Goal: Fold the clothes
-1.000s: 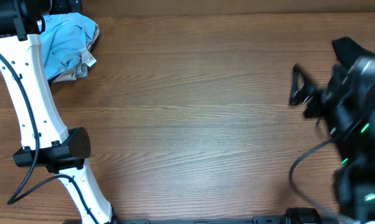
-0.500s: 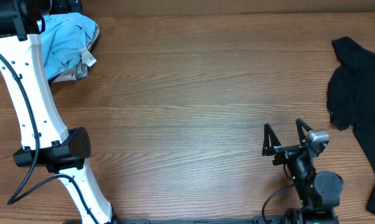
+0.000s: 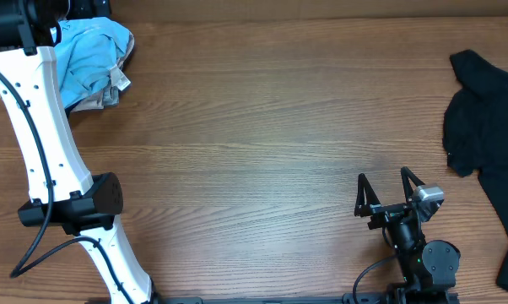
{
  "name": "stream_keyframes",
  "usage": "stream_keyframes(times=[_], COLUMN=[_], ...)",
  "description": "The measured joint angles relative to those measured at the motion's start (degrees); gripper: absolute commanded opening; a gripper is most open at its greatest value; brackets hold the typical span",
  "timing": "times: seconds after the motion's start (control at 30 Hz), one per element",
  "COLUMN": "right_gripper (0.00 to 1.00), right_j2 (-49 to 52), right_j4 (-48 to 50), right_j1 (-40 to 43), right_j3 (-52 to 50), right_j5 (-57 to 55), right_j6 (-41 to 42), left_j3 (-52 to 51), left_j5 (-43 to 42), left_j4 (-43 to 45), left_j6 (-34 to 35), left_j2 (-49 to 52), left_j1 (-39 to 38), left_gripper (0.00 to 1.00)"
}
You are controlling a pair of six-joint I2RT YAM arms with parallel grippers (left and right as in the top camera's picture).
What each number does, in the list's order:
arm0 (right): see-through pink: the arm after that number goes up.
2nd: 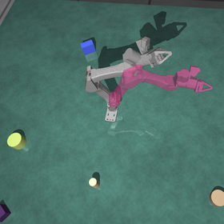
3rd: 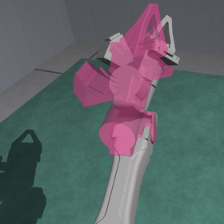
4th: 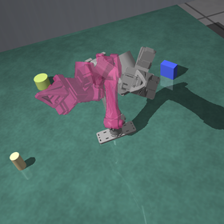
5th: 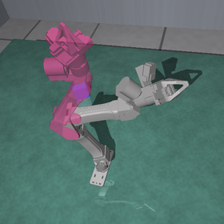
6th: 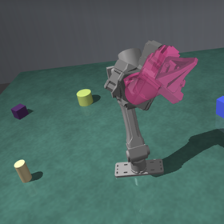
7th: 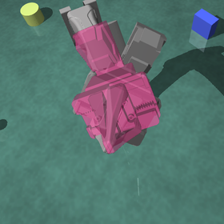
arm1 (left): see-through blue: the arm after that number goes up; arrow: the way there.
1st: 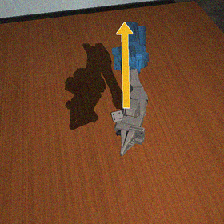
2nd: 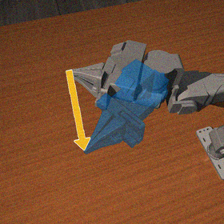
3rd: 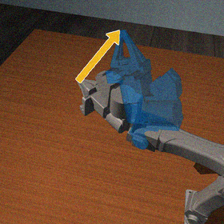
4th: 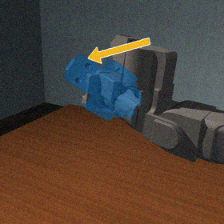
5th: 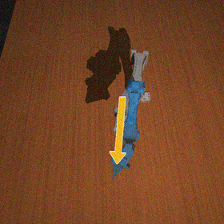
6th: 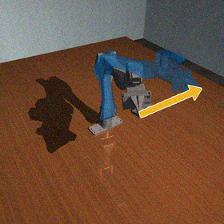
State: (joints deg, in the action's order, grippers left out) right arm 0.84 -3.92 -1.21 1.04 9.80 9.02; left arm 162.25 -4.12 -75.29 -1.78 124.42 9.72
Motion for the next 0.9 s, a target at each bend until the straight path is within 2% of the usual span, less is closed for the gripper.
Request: stream_keyframes(times=[0.6,0.67,0.9], right_gripper=[1.00,1.00,1.00], right_j2=[0.0,0.0,0.0], right_j4=[0.0,-0.1,-0.1], right_j1=[0.0,0.0,0.0], right_j3=[0.0,0.0,0.0], right_j5=[-0.2,-0.2,-0.2], right_j6=[0.0,0.0,0.0], left_j3=[-0.2,-3.4,-32.4], left_j5=[0.0,0.2,0.5], left_j4=[-0.8,-0.9,-0.2], left_j6=[0.0,0.0,0.0], left_j2=[-0.3,-2.3,-24.3], left_j1=[-0.7,-1.9,-15.2], left_gripper=[1.00,1.00,1.00])
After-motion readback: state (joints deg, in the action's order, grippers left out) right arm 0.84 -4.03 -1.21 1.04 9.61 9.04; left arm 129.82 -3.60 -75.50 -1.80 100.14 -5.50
